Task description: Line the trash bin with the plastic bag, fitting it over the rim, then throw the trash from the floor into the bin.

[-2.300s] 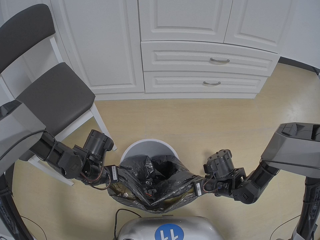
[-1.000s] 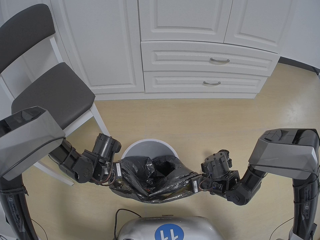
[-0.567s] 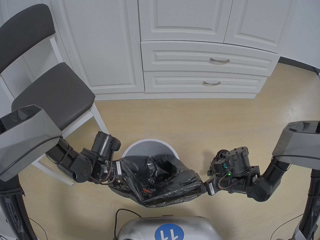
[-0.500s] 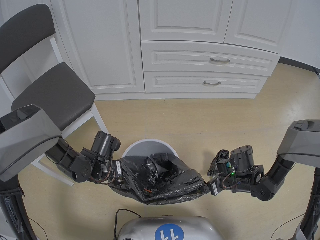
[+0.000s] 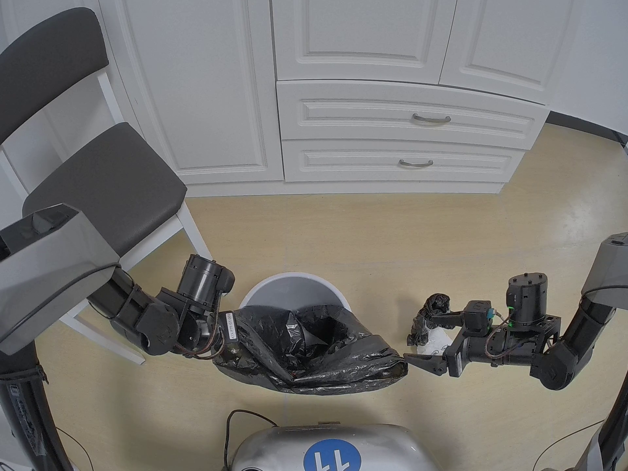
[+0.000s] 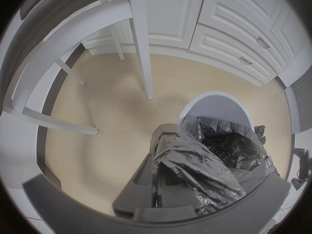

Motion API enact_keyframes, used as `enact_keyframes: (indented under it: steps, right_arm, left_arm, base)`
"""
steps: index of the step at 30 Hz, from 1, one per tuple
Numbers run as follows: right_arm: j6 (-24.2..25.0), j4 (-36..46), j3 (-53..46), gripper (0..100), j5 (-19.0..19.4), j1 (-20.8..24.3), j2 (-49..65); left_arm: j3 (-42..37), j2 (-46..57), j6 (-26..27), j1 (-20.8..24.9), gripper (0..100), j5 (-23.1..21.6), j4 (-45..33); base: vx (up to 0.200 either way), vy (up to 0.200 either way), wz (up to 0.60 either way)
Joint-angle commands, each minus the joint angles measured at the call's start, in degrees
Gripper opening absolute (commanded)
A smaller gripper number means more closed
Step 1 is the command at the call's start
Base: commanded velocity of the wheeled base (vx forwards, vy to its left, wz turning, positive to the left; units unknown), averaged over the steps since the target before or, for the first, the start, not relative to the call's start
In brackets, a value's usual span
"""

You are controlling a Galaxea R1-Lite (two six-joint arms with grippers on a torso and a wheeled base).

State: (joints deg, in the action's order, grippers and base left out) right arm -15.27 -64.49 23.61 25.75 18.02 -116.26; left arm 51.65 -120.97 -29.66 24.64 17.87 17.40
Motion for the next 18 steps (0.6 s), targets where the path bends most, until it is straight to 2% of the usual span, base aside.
enact_keyframes:
  steps: [1, 4, 6, 11, 12, 14, 18]
  right_arm:
    - [-1.60, -4.51, -2.96, 100, 1.85, -1.93, -1.34]
    - [-1.07, -7.05, -2.96, 100, 0.97, -0.79, -1.51]
    - [-0.72, -7.49, -2.96, 100, -1.40, 1.05, -1.16]
    - [3.41, -9.96, -2.52, 100, -12.65, 7.47, -1.25]
    - [4.02, -10.39, -2.52, 100, -13.71, 8.26, -1.34]
    - [7.45, -11.89, -1.73, 100, -19.95, 12.30, -1.60]
    - [9.39, -11.89, -0.41, 100, -26.71, 17.67, -1.51]
  left_arm:
    - [0.12, -0.85, 0.13, -0.29, 0, 0.06, -0.08]
    - [0.03, -0.23, 0.04, -0.29, 0, 0.15, -0.17]
    - [-0.15, 0.03, 0.04, -0.20, 0, 0.41, -0.17]
    - [-1.20, -0.41, 0.66, 0.32, 0, 0.50, -0.61]
    - [-1.38, -0.67, 0.92, 0.41, 0, 0.50, -0.52]
    - [-1.99, -1.64, 2.41, 0.76, 0, 0.50, -0.26]
    - [-2.08, -1.29, 2.50, 0.76, 0, 1.11, -0.26]
  base:
    - [0.000, 0.000, 0.00]
    - [0.000, 0.000, 0.00]
    - [0.000, 0.000, 0.00]
    - [0.000, 0.000, 0.00]
    - [0.000, 0.000, 0.00]
    - [0.000, 0.000, 0.00]
    - [0.000, 0.000, 0.00]
